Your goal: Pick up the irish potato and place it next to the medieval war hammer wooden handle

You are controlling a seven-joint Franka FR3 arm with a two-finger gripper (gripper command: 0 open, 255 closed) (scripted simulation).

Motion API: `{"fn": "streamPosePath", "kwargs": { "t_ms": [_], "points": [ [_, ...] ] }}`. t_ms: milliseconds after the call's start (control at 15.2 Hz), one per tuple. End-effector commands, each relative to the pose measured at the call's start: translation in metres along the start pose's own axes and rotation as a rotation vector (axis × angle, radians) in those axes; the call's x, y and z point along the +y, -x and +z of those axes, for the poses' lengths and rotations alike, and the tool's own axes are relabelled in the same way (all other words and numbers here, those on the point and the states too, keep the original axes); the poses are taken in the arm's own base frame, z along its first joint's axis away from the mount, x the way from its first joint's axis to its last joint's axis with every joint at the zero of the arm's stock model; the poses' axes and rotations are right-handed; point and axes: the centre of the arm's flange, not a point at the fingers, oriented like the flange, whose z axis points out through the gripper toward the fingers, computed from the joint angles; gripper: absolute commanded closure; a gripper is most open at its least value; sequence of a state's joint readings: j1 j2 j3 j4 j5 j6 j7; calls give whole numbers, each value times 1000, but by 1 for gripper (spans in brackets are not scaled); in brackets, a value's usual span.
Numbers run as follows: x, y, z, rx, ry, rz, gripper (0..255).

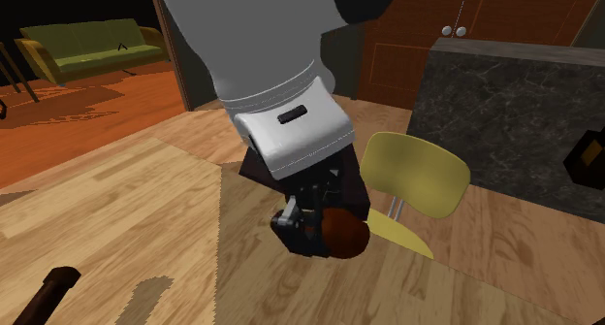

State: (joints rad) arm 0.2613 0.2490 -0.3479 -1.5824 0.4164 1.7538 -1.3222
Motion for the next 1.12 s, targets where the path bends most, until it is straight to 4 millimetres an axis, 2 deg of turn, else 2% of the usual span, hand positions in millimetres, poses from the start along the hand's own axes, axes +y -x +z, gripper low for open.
{"fn": "streamPosePath", "kwargs": {
  "t_ms": [0,660,726,1056],
  "points": [
    [23,12,-8,0,0,-1,255],
    [135,72,-44,0,0,-1,255],
    [140,75,-45,0,0,-1,255],
    [144,83,-20,0,0,-1,255]
  ]
}}
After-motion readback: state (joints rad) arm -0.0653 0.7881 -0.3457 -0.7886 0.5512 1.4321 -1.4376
